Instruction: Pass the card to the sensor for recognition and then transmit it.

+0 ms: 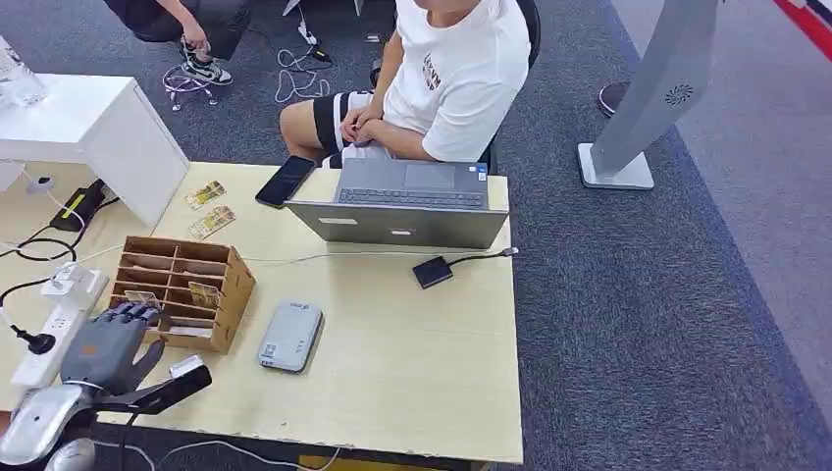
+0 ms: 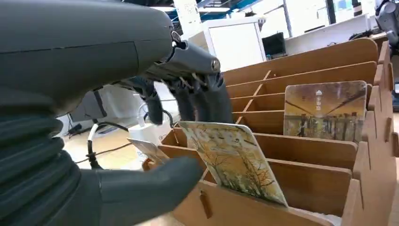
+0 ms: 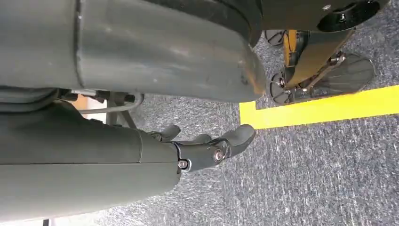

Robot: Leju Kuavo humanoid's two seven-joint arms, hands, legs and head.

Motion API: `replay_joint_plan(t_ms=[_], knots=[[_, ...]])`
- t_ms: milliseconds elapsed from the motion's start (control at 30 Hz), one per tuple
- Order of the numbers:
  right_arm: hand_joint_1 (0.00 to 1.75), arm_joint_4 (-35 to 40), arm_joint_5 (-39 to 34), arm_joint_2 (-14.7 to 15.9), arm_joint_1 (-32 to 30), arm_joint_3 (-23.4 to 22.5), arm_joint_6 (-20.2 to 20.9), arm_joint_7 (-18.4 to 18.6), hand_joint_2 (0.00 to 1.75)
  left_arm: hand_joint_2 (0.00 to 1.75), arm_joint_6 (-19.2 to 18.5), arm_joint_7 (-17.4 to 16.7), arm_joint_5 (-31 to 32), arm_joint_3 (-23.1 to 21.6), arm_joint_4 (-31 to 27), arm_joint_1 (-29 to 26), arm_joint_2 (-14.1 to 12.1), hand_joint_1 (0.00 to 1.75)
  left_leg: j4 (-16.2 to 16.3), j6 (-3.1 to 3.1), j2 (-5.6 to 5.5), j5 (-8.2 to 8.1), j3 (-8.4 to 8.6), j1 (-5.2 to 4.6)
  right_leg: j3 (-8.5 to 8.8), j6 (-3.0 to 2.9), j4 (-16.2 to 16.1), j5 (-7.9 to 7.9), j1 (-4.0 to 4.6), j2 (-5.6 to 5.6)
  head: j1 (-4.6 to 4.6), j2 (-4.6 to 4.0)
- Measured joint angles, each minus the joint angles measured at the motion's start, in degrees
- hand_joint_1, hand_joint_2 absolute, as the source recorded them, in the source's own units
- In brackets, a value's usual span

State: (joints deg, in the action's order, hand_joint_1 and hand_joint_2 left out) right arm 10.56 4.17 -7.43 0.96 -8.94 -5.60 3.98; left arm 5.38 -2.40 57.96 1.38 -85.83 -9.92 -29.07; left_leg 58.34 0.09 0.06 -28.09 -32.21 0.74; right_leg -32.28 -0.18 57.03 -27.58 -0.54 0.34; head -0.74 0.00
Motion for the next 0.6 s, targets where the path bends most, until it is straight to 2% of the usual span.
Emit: replay_joint_plan(t_ms=[600], knots=[[0.00, 0.00, 0.00, 0.00, 0.01, -0.52, 0.11, 0.00, 0.00, 1.75, -0.41, 0.61, -0.87, -0.07, 0.00, 0.00, -0.79, 1.75, 0.00, 0.00, 0.01, 0.00, 0.00, 0.00, 0.00, 0.00, 0.00, 0.00, 0.00, 0.00, 0.00, 0.00]])
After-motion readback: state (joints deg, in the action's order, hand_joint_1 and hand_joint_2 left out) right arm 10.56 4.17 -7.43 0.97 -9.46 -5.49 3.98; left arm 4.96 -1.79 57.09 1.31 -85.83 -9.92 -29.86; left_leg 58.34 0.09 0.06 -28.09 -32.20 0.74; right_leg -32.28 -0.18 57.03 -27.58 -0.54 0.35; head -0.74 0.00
